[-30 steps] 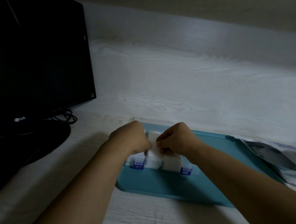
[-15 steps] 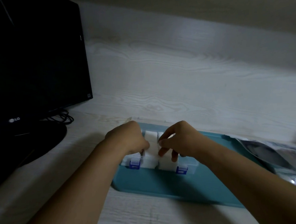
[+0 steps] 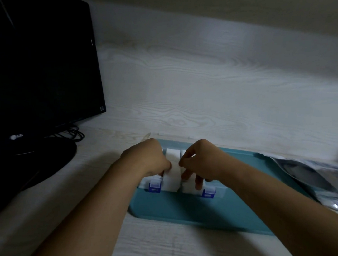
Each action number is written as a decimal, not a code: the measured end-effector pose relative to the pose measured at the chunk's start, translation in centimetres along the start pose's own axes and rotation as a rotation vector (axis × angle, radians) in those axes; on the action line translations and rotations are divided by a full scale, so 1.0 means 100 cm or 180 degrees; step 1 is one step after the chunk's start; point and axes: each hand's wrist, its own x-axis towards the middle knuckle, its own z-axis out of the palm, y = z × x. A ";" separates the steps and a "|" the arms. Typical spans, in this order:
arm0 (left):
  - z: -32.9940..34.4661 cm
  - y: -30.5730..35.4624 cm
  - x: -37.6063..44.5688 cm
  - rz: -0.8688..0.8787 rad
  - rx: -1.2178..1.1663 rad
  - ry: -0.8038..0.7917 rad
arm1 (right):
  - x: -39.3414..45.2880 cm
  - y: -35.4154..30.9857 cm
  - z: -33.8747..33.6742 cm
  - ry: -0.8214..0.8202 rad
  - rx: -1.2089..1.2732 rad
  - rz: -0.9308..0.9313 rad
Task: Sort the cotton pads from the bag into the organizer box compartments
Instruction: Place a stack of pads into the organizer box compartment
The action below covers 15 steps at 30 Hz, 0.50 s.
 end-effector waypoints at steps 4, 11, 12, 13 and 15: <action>-0.001 0.001 -0.002 -0.0020 -0.0174 -0.0036 | 0.001 0.000 0.001 0.0032 -0.0019 0.0013; -0.006 0.004 -0.007 -0.0051 -0.0209 0.0021 | 0.001 0.008 -0.005 0.0493 0.0326 -0.0090; -0.008 0.005 -0.008 -0.0043 -0.0163 0.0090 | 0.001 0.011 -0.008 0.0623 0.0378 -0.0171; -0.010 0.006 -0.008 -0.0030 -0.0116 0.0199 | 0.000 0.015 -0.011 0.0758 0.0445 -0.0257; -0.014 0.010 -0.009 0.0083 -0.0019 0.0500 | -0.003 0.024 -0.019 0.1022 0.0609 -0.0394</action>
